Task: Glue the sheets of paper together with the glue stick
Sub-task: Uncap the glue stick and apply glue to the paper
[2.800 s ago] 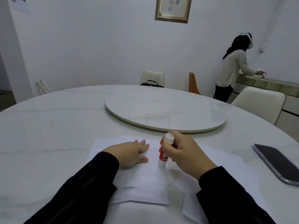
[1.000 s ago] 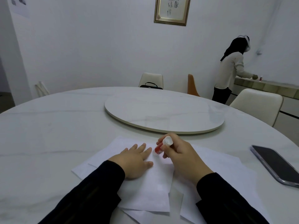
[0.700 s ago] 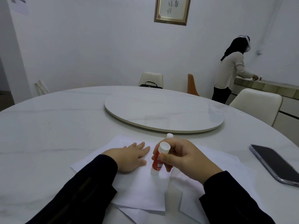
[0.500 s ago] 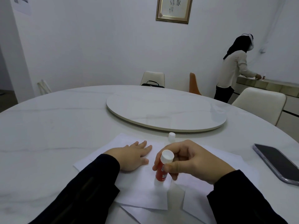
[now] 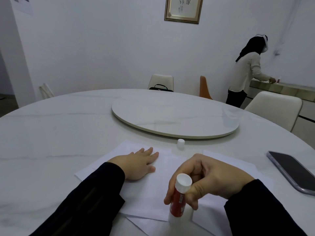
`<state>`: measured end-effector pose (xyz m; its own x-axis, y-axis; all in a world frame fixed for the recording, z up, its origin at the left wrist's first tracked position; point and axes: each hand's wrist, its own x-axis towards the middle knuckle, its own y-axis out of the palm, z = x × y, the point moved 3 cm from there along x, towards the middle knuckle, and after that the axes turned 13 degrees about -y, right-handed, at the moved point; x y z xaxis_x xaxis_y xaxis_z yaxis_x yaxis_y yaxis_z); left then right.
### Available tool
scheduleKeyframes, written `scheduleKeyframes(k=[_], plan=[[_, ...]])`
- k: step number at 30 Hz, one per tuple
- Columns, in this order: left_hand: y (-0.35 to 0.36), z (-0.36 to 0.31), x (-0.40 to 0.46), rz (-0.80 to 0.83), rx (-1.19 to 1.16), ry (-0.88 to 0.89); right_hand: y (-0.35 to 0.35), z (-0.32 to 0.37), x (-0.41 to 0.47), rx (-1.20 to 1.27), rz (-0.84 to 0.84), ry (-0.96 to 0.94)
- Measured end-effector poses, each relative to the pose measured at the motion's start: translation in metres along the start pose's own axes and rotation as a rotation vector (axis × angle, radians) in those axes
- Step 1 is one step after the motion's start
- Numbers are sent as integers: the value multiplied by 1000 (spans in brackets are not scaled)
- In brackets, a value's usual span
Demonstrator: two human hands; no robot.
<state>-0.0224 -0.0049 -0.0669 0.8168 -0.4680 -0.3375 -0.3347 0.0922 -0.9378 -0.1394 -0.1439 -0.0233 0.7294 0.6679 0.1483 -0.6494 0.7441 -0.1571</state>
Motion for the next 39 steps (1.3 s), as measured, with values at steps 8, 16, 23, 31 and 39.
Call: scheduleKeyframes(k=[8,16,23,31,39], plan=[[-4,14,-4,-360,-11,-432,-33,13,-19,527,-727,-621],[8,14,-15,-39,-84,-139,-58,-8,-20,310,-1254,-497],[7,-21,-12,-370,-81,-87,-48,-31,-3,-434,-1178,-217],[19,-24,-5,-196,-91,-84,-43,-41,11,-654,-971,-49],[18,-23,-4,-152,-98,-85,-34,-32,9,-647,-825,-114]])
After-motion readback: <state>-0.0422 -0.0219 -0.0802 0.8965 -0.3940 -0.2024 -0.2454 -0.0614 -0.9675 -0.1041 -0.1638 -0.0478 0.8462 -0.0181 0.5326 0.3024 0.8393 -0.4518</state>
